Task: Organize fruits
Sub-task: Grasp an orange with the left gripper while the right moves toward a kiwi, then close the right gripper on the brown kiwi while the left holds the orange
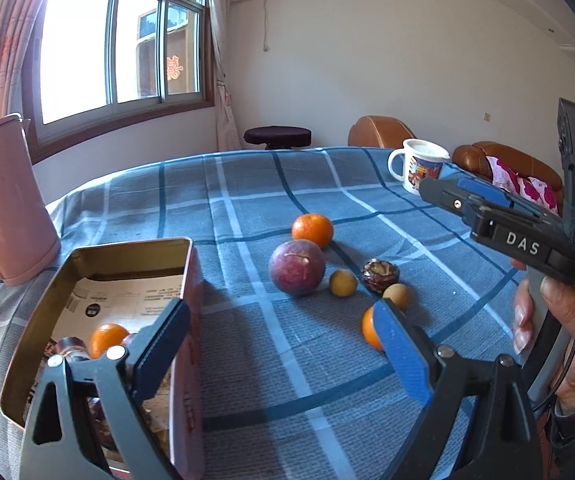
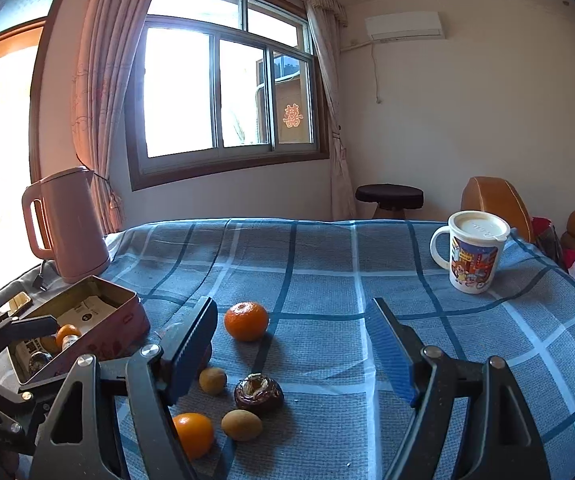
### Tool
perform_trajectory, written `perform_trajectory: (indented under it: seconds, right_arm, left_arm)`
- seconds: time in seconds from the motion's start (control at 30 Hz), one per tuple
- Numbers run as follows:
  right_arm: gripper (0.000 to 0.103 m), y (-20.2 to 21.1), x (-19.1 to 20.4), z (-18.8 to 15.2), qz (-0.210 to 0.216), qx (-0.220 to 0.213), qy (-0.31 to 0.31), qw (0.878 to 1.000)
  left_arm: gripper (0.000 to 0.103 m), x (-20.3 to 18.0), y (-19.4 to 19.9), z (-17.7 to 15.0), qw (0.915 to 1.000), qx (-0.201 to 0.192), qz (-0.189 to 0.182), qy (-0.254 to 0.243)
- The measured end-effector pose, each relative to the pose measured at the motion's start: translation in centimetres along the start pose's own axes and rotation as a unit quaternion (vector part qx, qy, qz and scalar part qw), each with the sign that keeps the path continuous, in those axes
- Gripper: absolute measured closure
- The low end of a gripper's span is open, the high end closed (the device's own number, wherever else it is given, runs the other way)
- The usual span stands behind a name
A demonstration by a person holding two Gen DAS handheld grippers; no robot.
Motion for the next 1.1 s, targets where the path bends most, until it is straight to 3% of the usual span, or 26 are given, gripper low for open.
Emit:
perform_trajectory:
  seconds: [0.3,0.37,0.43,0.53,0.67,0.87,1.1]
  right_arm:
    - [0.029,-1.1,-1.6,-1.4,-0.007,0.049,-0.030,0.998]
    - [0.041,-1.4,-1.4,-1.6,-0.002,0.060,-0.028,0.998]
    - [0.047,-1.7,-1.2,-1.8,0.004,0.073,-0.025,0.997]
    - [0.050,-1.9,-0.8,-2.2,0.016,0.088,-0.018,0.996]
    - [0.052,-2.2,-0.5,-2.7,0.028,0.110,-0.015,0.993]
    - [0.058,-3.1,0.2,-4.2,0.044,0.162,-0.008,0.986]
    - [0.060,-4.1,1.7,-5.6,0.063,0.211,0.011,0.975]
  left_arm:
    - [0.026,-5.5,-3.9,0.4,0.9930,0.057,-0.100,-0.027]
    - [0.037,-6.5,-4.8,0.2,0.9902,0.077,-0.112,-0.031]
    - [0.042,-7.2,-5.4,0.2,0.9886,0.090,-0.113,-0.042]
    - [0.066,-7.5,-6.3,0.0,0.9861,0.110,-0.116,-0.047]
    - [0.066,-6.1,-5.9,-0.1,0.9874,0.103,-0.117,-0.030]
    - [0.066,-2.4,-5.5,0.2,0.9953,0.080,-0.054,0.002]
    - [0.066,-1.1,-5.1,0.0,0.9957,0.068,-0.057,0.029]
Point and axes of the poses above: each gripper's, at about its wrist camera, not at the fingertips, and y roughly against the way its jaws point, x to its left, z to its top, the point moved 5 cm from there along -y, roughly the way its jaws point, and after that the axes turned 8 degrees about -y, right-handed, at the moved point
